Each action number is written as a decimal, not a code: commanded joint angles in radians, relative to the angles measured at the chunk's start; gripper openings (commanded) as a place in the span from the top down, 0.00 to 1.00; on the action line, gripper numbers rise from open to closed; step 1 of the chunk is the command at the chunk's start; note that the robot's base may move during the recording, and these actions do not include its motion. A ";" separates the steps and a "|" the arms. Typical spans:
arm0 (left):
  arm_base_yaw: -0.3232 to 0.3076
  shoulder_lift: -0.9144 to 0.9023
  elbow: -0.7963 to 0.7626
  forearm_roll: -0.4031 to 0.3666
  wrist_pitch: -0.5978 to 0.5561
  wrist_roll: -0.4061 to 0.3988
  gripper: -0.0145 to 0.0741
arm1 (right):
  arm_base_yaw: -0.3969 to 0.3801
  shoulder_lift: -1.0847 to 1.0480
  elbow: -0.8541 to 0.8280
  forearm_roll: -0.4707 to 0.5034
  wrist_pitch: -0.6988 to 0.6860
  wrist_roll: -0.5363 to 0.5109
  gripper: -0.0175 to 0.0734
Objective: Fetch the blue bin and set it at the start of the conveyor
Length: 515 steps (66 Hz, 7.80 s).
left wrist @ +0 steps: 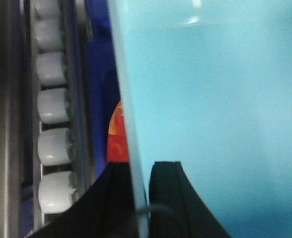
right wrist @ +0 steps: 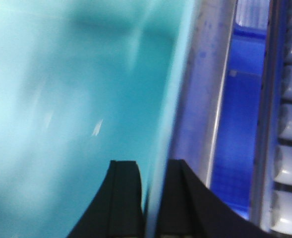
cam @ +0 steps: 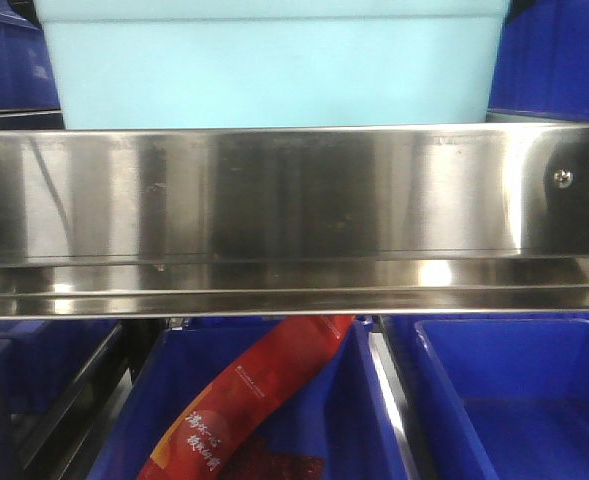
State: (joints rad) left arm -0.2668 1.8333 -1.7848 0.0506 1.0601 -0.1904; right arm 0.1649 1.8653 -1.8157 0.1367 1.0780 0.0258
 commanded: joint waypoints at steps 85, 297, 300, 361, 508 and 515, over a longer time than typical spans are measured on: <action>-0.139 -0.683 0.181 0.054 -0.006 0.003 0.96 | 0.018 -0.769 0.327 -0.029 -0.184 -0.016 0.97; -0.139 -0.682 0.181 0.054 -0.001 0.003 0.96 | 0.018 -0.769 0.327 -0.027 -0.181 -0.016 0.97; -0.139 -0.682 0.181 0.058 -0.001 0.003 0.96 | 0.018 -0.769 0.327 -0.027 -0.181 -0.016 0.97; -0.139 -0.682 0.181 0.058 -0.001 0.003 0.96 | 0.018 -0.769 0.327 -0.027 -0.181 -0.016 0.97; -0.139 -0.682 0.181 0.068 -0.006 0.003 0.96 | 0.018 -0.769 0.327 -0.027 -0.189 -0.016 0.97; -0.139 -0.682 0.181 0.068 -0.008 0.003 0.96 | 0.018 -0.769 0.327 -0.027 -0.189 -0.016 0.97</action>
State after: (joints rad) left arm -0.4118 1.1640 -1.6006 0.0396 1.0698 -0.2084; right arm 0.1913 1.1123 -1.4830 0.1678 0.9290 0.0279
